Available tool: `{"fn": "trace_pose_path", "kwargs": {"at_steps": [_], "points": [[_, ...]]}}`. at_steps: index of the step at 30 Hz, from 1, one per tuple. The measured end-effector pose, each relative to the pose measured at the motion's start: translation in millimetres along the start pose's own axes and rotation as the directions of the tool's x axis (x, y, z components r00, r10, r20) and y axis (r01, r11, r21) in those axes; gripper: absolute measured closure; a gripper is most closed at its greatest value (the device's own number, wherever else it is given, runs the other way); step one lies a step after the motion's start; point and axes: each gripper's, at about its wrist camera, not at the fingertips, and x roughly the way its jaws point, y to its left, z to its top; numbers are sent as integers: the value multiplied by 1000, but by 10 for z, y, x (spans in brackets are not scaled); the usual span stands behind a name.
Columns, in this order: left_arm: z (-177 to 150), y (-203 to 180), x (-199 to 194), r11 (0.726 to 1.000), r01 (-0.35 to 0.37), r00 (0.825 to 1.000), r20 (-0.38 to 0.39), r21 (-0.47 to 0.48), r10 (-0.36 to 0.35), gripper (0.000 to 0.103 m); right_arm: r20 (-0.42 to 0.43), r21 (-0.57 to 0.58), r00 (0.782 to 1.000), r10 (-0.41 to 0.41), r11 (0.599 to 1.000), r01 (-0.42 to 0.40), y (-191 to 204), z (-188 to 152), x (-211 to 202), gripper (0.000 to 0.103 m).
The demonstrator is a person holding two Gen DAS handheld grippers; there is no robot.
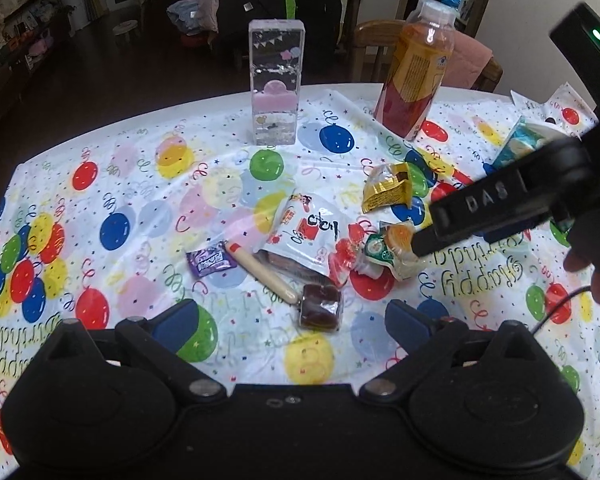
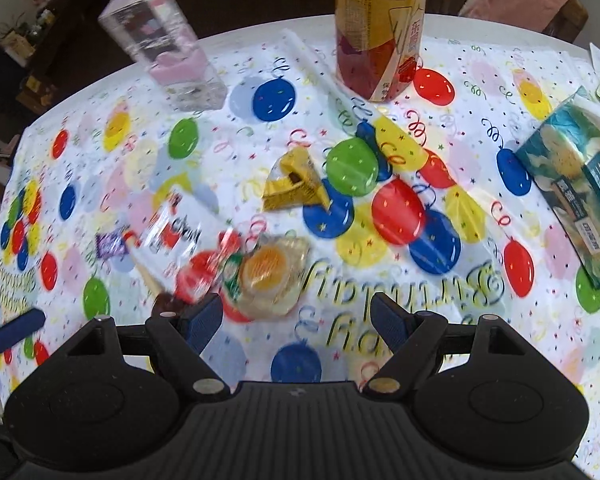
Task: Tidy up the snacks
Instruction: 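Grasp the brown square candy with the left tool while the right tool grasps the clear jelly packet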
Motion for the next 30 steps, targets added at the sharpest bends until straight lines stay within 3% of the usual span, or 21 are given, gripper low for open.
{"fn": "trace_pose_path", "kwargs": {"at_steps": [10,16,20,24,30], "points": [[68,-70,339,1000,21,998,-67,8,-20,23,-37,59,999,4,998,-2,-34,209,333,22],[68,-68,482,999,39,995,-91,10,-38,33,-50,35,999,8,999,-7,34,206,449,22],[64,-56,559,998,57,992,-111,10,-55,45,-48,25,999,10,1000,-9,80,209,486,23],[59,-59,596,997,73,991,-114,16,-70,50,-44,30,999,16,999,-14,82,214,506,23],[49,-85,636,996,85,988,-129,25,-81,65,-36,39,998,52,998,-50,96,208,486,41]]}}
